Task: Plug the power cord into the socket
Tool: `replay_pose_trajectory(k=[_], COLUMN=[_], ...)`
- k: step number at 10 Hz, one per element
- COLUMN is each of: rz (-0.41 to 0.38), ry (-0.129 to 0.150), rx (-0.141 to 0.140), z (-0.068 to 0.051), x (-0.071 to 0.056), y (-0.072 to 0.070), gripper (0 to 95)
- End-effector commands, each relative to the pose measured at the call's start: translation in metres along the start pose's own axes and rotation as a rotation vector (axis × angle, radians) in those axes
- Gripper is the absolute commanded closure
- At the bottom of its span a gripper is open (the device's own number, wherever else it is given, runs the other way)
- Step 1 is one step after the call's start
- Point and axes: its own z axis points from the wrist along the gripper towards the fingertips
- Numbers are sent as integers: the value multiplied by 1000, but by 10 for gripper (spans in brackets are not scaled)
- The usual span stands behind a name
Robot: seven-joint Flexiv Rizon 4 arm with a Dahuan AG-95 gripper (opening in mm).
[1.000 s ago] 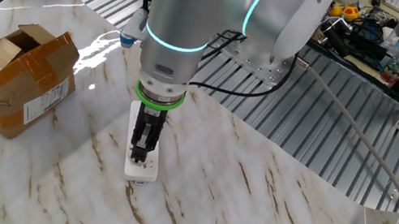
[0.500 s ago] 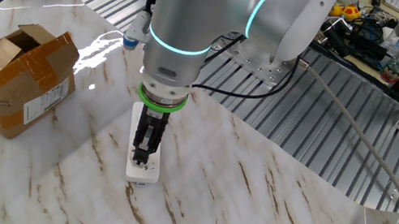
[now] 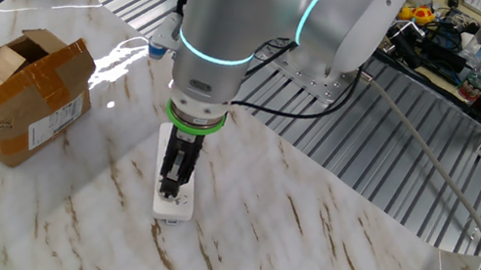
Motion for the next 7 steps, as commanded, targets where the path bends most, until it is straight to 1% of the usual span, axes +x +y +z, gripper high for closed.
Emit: replay_pose_trajectory(k=[1, 3, 5, 7], rz=[1, 9, 16, 24], ry=[4, 11, 13, 16], rx=[5, 5, 9, 17], z=[0, 0, 0, 1], x=[0, 0, 0, 1], y=[0, 1, 2, 2], gripper=[760, 760, 380, 380])
